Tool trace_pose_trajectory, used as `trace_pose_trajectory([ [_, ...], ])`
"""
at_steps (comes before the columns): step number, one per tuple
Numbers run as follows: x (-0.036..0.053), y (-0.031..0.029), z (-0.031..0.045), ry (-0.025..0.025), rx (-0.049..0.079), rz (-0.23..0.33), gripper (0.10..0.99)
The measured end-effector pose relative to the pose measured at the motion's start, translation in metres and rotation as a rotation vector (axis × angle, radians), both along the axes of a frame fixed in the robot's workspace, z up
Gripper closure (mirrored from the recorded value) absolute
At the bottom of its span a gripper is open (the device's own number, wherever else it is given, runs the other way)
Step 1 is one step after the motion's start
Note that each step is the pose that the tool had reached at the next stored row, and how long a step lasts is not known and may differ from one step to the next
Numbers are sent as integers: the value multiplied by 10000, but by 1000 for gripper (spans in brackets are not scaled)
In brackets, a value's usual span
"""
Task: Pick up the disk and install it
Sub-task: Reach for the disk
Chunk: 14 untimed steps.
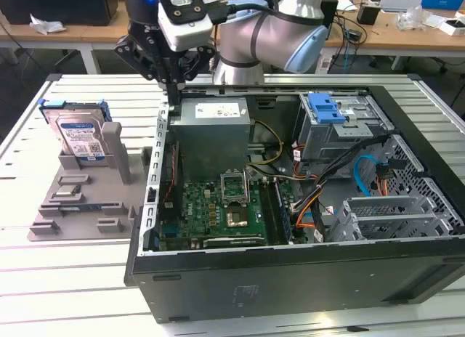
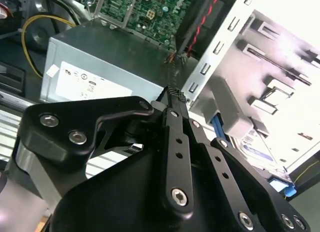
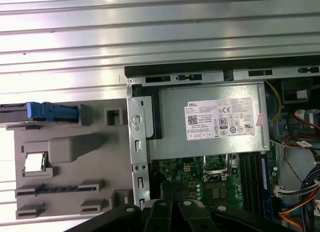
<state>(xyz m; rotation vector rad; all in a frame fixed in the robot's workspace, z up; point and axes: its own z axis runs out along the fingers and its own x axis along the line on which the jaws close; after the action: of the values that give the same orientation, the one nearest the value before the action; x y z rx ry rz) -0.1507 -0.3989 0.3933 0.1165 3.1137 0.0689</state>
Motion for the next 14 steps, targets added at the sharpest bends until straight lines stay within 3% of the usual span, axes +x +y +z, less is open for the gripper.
trace_pose_trajectory([
  [5,-101,0,0,1,-1,-2,980],
  [8,-269,0,0,0,0,-1,980],
  [14,-380,0,0,0,-1,0,980],
])
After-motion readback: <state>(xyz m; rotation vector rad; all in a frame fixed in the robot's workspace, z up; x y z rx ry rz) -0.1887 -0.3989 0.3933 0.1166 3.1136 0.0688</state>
